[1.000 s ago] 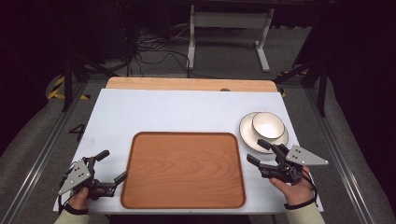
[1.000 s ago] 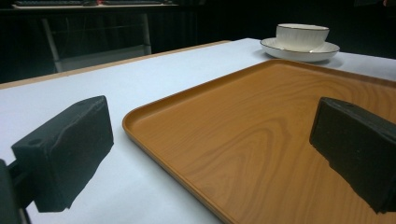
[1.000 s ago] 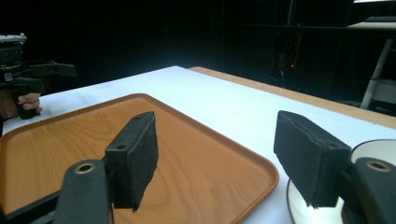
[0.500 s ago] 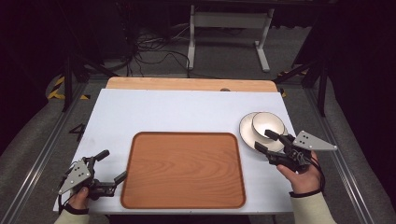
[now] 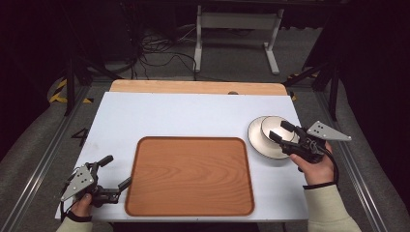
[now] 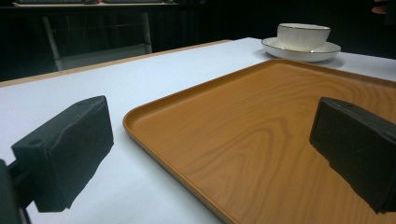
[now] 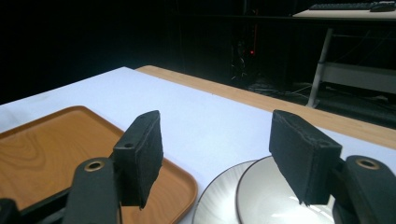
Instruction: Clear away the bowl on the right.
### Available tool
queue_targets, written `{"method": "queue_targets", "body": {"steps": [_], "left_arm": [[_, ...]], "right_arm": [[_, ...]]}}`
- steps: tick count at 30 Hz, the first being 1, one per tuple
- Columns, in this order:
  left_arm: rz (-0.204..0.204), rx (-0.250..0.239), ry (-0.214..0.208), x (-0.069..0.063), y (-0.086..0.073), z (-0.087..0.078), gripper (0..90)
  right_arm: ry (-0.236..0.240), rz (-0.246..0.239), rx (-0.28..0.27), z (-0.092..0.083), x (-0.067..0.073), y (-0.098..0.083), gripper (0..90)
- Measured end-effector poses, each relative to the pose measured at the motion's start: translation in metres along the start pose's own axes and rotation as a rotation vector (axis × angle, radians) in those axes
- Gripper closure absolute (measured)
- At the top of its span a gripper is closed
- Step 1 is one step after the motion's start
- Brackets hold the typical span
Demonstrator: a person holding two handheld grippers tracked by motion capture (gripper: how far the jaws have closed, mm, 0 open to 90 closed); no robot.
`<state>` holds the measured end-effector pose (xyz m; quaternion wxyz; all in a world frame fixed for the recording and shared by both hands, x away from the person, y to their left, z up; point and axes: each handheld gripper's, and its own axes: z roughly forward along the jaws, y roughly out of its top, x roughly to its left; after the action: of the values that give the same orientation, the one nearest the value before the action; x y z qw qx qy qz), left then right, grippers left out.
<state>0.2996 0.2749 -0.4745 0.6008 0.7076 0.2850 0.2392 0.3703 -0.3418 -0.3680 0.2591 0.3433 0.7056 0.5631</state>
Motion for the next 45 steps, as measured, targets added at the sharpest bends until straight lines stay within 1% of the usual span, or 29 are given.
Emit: {"method": "queue_targets", "body": {"steps": [3, 4, 7, 11, 13, 15, 17, 22, 25, 28, 31, 34, 38, 39, 41, 45], "left_arm": [[-0.002, 0.001, 0.0, 0.0, 0.0, 0.0, 0.3], [0.002, 0.001, 0.0, 0.0, 0.0, 0.0, 0.3], [0.003, 0.003, -0.001, 0.0, 0.0, 0.0, 0.3], [-0.001, 0.0, 0.0, 0.0, 0.0, 0.0, 0.3], [-0.004, 0.0, 0.0, 0.0, 0.0, 0.0, 0.3], [-0.005, -0.001, 0.001, 0.0, 0.0, 0.0, 0.3], [-0.003, 0.003, 0.0, 0.0, 0.0, 0.0, 0.3], [0.003, 0.003, 0.002, 0.0, 0.0, 0.0, 0.2], [0.0, 0.003, 0.001, 0.0, 0.0, 0.001, 0.3], [0.003, 0.004, 0.001, 0.0, 0.0, 0.001, 0.3], [-0.001, 0.001, 0.003, 0.0, 0.0, 0.001, 0.3], [0.002, 0.004, 0.003, 0.0, 0.0, 0.001, 0.3], [0.003, 0.005, 0.001, 0.0, 0.0, 0.001, 0.3], [0.004, 0.004, 0.003, 0.0, 0.0, 0.001, 0.3], [0.004, 0.004, 0.003, 0.0, 0.0, 0.001, 0.3], [0.002, 0.004, 0.002, 0.0, 0.0, 0.001, 0.3]], "right_arm": [[-0.016, -0.019, 0.01, 0.001, -0.006, 0.003, 35.2], [-0.015, -0.013, 0.012, 0.001, -0.009, 0.005, 35.5], [-0.025, -0.002, 0.044, 0.002, -0.013, 0.01, 35.9], [-0.062, -0.005, 0.086, 0.002, -0.023, 0.013, 36.0], [-0.079, 0.004, 0.101, 0.0, -0.029, 0.014, 35.9], [-0.091, 0.017, 0.109, -0.002, -0.033, 0.016, 35.7], [-0.1, 0.015, 0.118, -0.002, -0.037, 0.017, 35.8], [-0.13, 0.097, 0.18, -0.005, -0.046, 0.013, 39.9], [-0.17, 0.132, 0.227, -0.005, -0.056, 0.01, 41.7], [-0.198, 0.138, 0.256, -0.004, -0.063, 0.01, 41.9], [-0.233, 0.132, 0.306, 0.001, -0.068, 0.008, 41.6], [-0.251, 0.146, 0.348, 0.007, -0.073, 0.005, 41.9], [-0.281, 0.165, 0.408, 0.015, -0.078, 0.002, 44.6], [-0.282, 0.169, 0.421, 0.017, -0.079, 0.001, 45.0], [-0.291, 0.177, 0.47, 0.023, -0.083, 0.001, 46.0], [-0.287, 0.196, 0.513, 0.03, -0.087, 0.002, 47.6]]}}
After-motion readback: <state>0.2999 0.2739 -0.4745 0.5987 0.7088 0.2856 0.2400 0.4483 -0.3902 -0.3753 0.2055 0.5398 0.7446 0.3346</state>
